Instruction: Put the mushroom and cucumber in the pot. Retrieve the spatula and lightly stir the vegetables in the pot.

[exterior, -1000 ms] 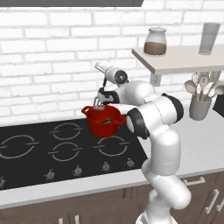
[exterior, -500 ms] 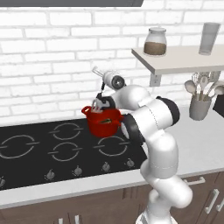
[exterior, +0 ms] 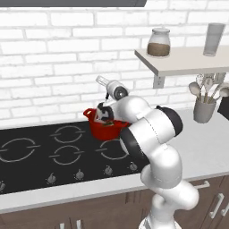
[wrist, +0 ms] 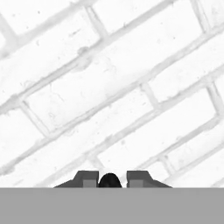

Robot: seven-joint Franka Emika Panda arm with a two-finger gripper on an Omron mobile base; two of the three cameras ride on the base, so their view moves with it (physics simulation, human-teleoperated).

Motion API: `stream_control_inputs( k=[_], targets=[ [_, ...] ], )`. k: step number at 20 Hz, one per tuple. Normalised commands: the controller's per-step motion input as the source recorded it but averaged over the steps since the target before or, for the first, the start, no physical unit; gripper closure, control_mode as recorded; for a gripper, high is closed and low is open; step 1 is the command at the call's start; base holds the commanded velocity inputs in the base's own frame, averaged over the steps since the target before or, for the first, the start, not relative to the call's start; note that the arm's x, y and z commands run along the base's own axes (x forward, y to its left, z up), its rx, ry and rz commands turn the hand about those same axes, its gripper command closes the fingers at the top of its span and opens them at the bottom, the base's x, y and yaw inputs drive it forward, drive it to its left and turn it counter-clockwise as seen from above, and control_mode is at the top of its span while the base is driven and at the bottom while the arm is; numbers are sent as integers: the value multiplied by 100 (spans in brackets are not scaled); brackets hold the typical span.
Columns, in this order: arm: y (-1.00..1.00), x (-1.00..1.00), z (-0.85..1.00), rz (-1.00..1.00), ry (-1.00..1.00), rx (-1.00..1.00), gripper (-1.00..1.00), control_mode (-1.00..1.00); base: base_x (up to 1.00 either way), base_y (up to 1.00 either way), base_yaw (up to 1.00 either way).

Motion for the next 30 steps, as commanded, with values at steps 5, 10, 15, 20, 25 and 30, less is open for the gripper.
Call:
stream_control_inputs(
  k=[5,10,15,20,25,30],
  targets=[
    [-6,0,-18,-7,0,-5,100,-100,0,0,0],
    [0,-12,-54,-4,0,-5,100,-100,0,0,0],
    [3,0,-64,-2,-3,-5,100,-100,0,0,0],
    [3,14,-72,0,-16,-14,100,-100,0,0,0],
    [3,11,-47,-1,-34,-25,100,-100,0,0,0],
    [1,14,-1,-8,-56,-32,100,-100,0,0,0]
  ],
)
